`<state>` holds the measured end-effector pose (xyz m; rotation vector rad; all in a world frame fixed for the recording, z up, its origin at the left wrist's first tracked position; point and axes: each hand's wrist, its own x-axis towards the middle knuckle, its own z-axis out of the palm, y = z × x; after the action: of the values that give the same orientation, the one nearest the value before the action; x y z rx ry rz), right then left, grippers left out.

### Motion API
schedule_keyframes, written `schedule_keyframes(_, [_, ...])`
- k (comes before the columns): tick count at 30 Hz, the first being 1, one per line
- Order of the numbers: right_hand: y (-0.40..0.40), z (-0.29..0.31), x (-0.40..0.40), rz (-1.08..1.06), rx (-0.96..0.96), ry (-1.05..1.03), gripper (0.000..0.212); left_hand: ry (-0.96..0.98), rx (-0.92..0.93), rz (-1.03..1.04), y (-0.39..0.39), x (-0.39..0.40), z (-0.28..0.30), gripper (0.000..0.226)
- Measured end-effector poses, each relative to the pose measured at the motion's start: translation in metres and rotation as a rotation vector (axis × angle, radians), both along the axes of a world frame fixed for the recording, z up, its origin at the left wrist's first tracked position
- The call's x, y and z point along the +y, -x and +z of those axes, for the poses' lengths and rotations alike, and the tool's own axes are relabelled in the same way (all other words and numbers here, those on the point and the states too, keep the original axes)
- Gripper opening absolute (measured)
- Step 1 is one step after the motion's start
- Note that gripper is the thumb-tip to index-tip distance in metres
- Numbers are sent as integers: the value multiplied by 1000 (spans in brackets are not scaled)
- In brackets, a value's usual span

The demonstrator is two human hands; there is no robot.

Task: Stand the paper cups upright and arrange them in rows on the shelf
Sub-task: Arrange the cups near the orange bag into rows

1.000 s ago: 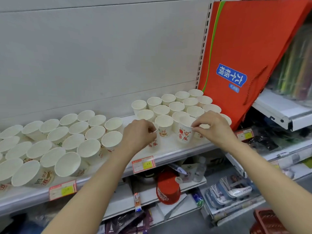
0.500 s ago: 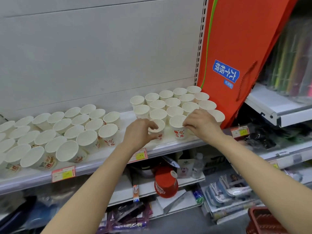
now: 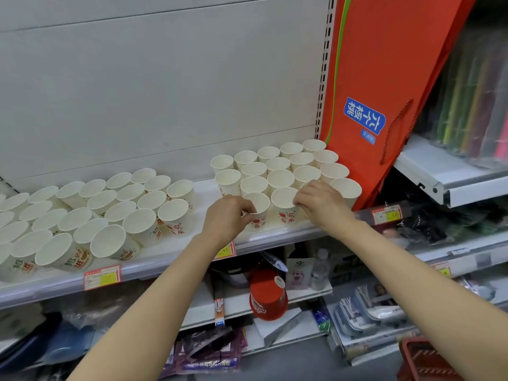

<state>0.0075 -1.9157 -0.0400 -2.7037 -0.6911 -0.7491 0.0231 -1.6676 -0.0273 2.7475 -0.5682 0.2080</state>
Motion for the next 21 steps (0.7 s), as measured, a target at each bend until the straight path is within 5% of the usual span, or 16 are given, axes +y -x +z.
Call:
schedule_keyframes(5, [8, 3, 4, 0, 119, -16, 24, 37, 4, 22, 0, 0, -4, 10])
schedule_keyframes(12, [6, 14, 15, -35, 239, -31, 6, 44, 4, 53, 1, -10, -9, 9])
schedule_keyframes(21, [1, 7, 17, -25, 46, -55, 14, 75, -80, 17, 8, 4, 3, 28])
